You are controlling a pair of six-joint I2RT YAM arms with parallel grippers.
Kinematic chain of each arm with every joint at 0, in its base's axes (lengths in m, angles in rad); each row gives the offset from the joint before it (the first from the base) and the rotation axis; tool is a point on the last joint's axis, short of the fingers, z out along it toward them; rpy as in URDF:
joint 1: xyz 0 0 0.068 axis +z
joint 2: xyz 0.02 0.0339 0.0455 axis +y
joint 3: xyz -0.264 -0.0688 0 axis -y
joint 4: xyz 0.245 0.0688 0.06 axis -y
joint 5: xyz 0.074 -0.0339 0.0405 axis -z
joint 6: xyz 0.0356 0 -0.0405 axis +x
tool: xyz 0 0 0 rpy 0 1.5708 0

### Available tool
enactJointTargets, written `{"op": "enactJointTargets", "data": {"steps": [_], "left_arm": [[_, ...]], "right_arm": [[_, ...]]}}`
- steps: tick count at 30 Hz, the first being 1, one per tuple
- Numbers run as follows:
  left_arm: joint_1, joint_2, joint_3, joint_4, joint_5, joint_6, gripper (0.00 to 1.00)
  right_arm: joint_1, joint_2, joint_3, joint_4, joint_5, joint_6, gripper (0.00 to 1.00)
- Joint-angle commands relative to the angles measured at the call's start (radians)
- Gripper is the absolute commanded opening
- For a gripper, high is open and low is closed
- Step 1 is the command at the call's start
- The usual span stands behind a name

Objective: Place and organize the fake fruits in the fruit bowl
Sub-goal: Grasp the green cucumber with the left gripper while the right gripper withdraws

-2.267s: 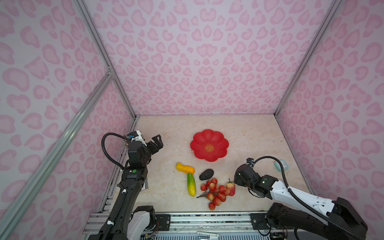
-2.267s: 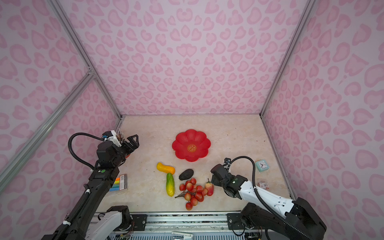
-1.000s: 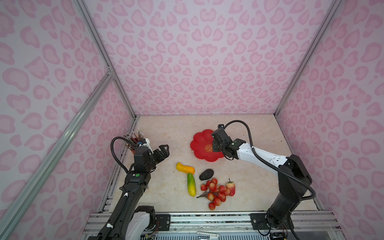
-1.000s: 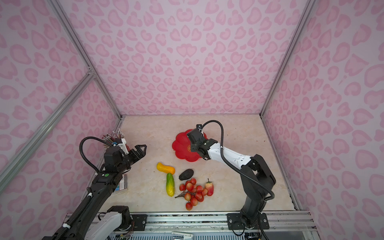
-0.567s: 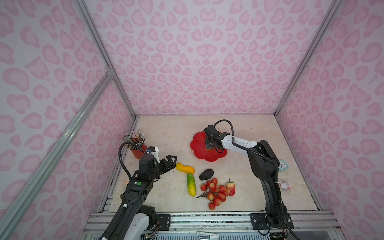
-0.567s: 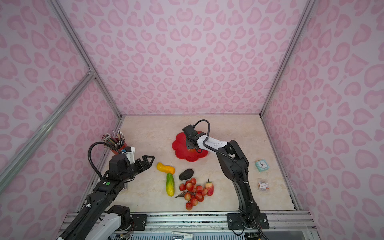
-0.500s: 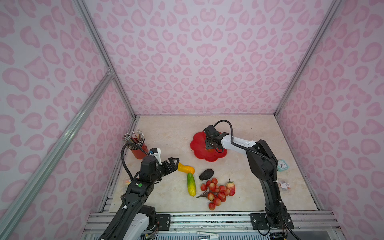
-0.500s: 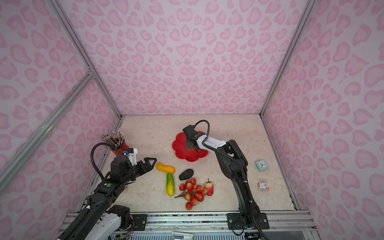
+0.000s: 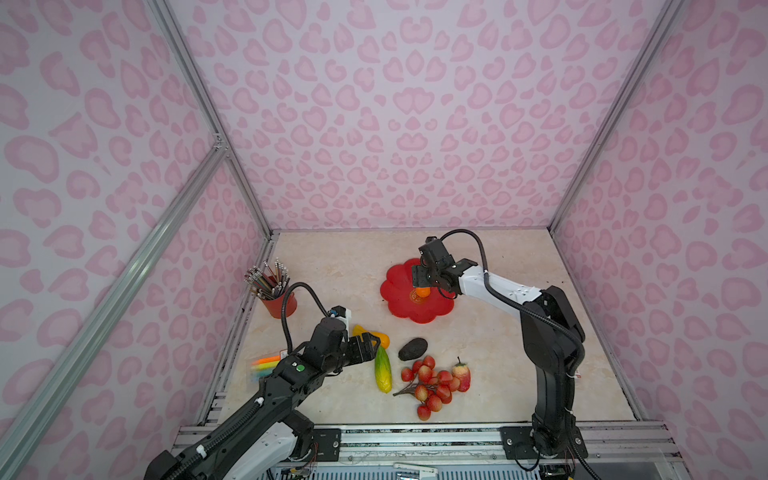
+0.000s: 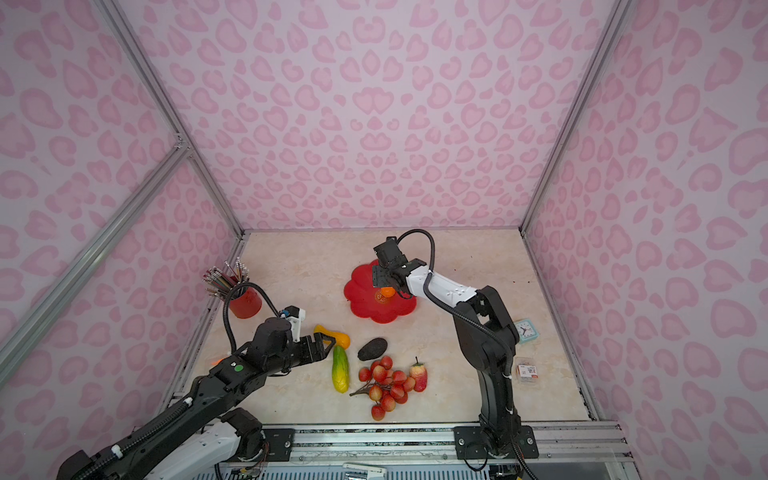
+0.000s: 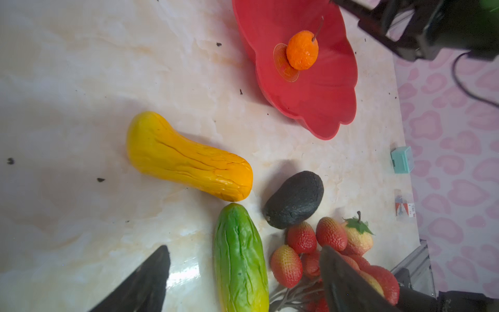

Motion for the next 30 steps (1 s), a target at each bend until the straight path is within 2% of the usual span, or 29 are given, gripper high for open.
{"op": "enactJointTargets", "data": {"steps": [1,7,14,19,23,26,30], "left_arm": [[-0.057,0.045,0.029,-0.033,-0.073,0.002,0.84],[-0.164,0.170,0.071,-0.068,-0.139,-0.016,0.80],[-0.178,0.318,0.088,-0.040,-0.141,-0.018,0.74],[-0.195,0.404,0.094,0.003,-0.122,-0.008,0.65],[-0.214,0.451,0.099,0.035,-0.116,-0.007,0.53],[-0.231,0.449,0.106,0.031,-0.110,-0.005,0.45],[-0.238,0.361,0.116,-0.014,-0.125,0.011,0.43]], "right_arm": [[-0.003,-0.109,-0.103,0.082,0.041,0.008,0.91],[-0.004,-0.327,-0.315,0.128,0.087,0.048,0.92],[-0.005,-0.526,-0.497,0.125,0.097,0.106,0.92],[-0.004,-0.623,-0.575,0.123,0.127,0.132,0.92],[-0.004,-0.660,-0.605,0.127,0.151,0.139,0.92],[-0.007,-0.670,-0.617,0.129,0.154,0.145,0.92],[-0.007,-0.674,-0.628,0.129,0.156,0.157,0.92]]}}
